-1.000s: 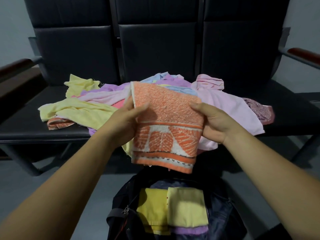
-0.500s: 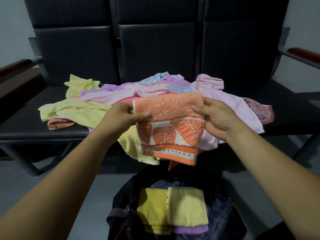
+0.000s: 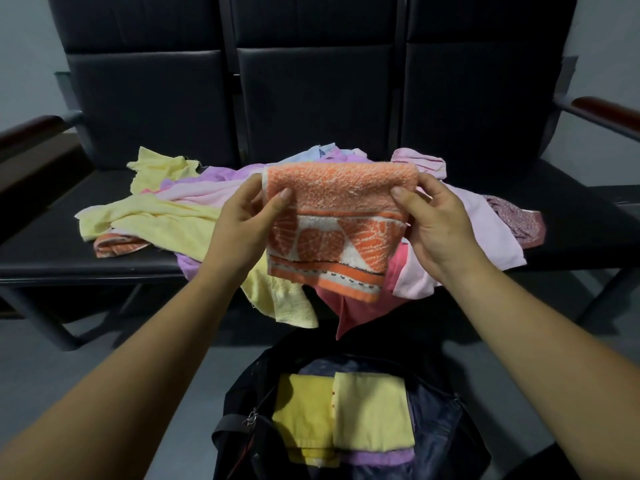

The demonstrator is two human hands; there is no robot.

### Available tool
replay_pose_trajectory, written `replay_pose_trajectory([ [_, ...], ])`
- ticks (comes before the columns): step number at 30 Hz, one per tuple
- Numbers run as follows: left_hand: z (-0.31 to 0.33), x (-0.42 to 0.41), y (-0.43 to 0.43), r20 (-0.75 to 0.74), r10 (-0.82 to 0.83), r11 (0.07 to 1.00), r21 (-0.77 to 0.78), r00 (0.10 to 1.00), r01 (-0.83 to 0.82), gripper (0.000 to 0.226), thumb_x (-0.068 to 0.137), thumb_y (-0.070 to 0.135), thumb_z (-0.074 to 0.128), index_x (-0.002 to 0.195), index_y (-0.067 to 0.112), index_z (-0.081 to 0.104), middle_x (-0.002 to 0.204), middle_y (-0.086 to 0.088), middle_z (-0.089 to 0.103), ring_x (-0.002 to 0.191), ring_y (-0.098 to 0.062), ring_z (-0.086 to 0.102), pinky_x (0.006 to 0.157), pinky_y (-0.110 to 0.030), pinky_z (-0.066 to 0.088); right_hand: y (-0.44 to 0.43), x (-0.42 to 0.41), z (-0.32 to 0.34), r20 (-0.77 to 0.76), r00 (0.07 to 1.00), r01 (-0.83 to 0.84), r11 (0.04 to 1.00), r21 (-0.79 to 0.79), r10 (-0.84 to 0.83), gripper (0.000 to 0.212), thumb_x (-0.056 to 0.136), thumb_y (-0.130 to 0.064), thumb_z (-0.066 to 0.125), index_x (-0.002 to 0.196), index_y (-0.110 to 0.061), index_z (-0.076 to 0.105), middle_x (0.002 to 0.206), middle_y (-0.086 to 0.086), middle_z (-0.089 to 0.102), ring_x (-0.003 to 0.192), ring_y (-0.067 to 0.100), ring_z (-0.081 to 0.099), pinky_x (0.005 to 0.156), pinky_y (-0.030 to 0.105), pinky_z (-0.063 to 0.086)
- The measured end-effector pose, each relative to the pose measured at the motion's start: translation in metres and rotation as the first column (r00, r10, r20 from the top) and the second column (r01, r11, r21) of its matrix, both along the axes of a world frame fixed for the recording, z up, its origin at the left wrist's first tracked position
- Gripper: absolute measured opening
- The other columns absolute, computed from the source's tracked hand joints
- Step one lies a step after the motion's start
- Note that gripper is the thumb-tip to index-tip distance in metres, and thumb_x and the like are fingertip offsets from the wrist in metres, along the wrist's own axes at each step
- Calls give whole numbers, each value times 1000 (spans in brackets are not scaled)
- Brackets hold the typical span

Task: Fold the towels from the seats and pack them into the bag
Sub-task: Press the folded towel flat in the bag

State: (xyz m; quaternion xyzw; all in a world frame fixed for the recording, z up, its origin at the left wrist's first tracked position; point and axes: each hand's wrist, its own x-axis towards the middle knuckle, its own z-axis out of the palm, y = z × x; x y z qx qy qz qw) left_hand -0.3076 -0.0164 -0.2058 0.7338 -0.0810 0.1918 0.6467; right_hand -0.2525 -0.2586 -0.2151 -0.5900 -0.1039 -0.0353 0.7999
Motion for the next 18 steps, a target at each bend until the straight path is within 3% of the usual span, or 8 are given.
replay_pose_trajectory([
  [4, -7, 3, -7, -15, 10, 998, 60, 1000, -9, 23, 104, 24, 53, 126, 24, 57, 102, 7, 75, 97, -9, 72, 77, -19, 54, 6, 0, -4, -49, 997, -58, 998, 25, 59, 21, 100, -15, 58, 120, -20, 64, 109, 6, 74, 101, 25, 72, 87, 41, 59],
  [7, -22, 5, -7, -109, -11, 997, 69, 994, 19, 35, 102, 27, 56, 137, 24, 51, 104, 7, 75, 95, -11, 73, 76, -24, 59, 8, 4, -25, -138, 983, -122, 992, 0, 121, 35, 95, -8, 57, 128, -21, 59, 117, 12, 72, 105, 32, 71, 91, 48, 58],
  [11, -60, 3, -1, -346, -113, 991, 29, 931, 131, 46, 96, 18, 66, 138, 29, 49, 106, -2, 77, 95, -21, 75, 80, -35, 61, 11, 1, -71, -346, 936, -76, 997, -6, 69, 49, 89, 13, 50, 127, -16, 56, 107, 10, 72, 87, 25, 72, 79, 41, 61],
  [15, -114, -8, 3, -544, -193, 981, -84, 817, 176, 56, 95, 12, 67, 142, 30, 44, 109, -12, 75, 97, -31, 74, 80, -43, 62, 2, -5, -131, -602, 797, -124, 989, -81, 51, 46, 86, 16, 56, 129, -2, 55, 108, 22, 71, 84, 31, 74, 71, 42, 62],
  [18, -161, -15, 5, -677, -225, 974, -146, 701, 172, 55, 94, 7, 66, 137, 35, 48, 107, -11, 76, 94, -29, 74, 75, -42, 62, -4, -14, -171, -759, 649, -243, 958, -154, 43, 27, 88, 15, 55, 113, 9, 63, 97, 26, 73, 78, 33, 74, 69, 41, 63],
])
